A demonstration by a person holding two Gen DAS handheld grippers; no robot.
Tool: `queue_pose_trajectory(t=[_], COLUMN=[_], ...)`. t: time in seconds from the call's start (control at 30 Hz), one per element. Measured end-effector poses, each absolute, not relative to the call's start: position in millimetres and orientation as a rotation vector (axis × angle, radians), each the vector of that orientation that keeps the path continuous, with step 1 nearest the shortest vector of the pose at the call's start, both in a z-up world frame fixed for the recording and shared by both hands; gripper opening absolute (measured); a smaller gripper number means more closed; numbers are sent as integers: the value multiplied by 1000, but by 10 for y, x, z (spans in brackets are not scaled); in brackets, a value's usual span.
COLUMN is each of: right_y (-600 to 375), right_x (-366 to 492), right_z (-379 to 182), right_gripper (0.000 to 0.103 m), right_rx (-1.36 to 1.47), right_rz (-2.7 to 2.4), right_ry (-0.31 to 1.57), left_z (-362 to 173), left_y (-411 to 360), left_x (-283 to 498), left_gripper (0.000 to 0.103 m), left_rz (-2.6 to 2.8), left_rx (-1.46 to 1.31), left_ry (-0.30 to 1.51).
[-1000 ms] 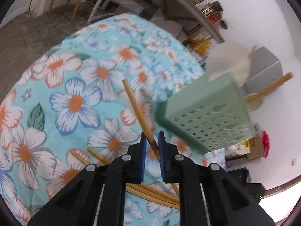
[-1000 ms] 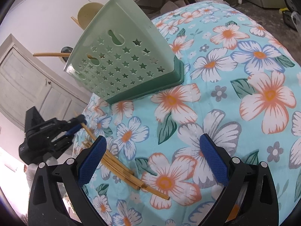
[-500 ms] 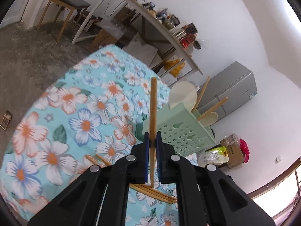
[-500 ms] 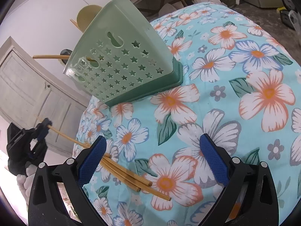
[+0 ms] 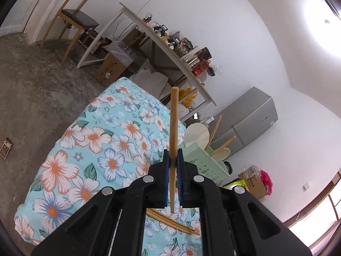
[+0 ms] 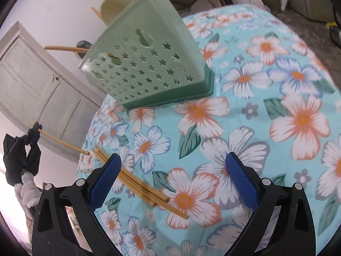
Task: Organize utensils
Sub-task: 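Lift the chopstick upright with left while right grasps another bamboo chopstick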
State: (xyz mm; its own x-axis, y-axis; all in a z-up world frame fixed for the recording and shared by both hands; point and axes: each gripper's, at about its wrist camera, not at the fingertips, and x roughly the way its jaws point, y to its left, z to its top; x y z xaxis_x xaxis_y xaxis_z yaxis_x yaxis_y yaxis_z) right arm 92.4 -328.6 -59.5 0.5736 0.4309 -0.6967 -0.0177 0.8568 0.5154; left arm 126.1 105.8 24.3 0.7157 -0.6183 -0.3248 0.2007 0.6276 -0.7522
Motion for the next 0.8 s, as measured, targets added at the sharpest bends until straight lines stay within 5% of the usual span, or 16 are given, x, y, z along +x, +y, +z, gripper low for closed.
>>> queue_pose_trajectory(t=[0.37,0.5,0.8], right_y=[-2668,-2272,-1430], right_x=[860,992,1365], right_z=[-171,-145,-314], right_gripper=[58,53,24], right_rx=[189,84,-146], right_rz=[348,460,632], right_ry=[803,818,895], left_z=[269,313,285], left_y=[1410,1513,1663], left_x=[1198,1168,1185], left_gripper=[6,6,6], left_rz=[-497,-478,-442], left_rx=[-818,-814,-828], left_ry=[527,494,455])
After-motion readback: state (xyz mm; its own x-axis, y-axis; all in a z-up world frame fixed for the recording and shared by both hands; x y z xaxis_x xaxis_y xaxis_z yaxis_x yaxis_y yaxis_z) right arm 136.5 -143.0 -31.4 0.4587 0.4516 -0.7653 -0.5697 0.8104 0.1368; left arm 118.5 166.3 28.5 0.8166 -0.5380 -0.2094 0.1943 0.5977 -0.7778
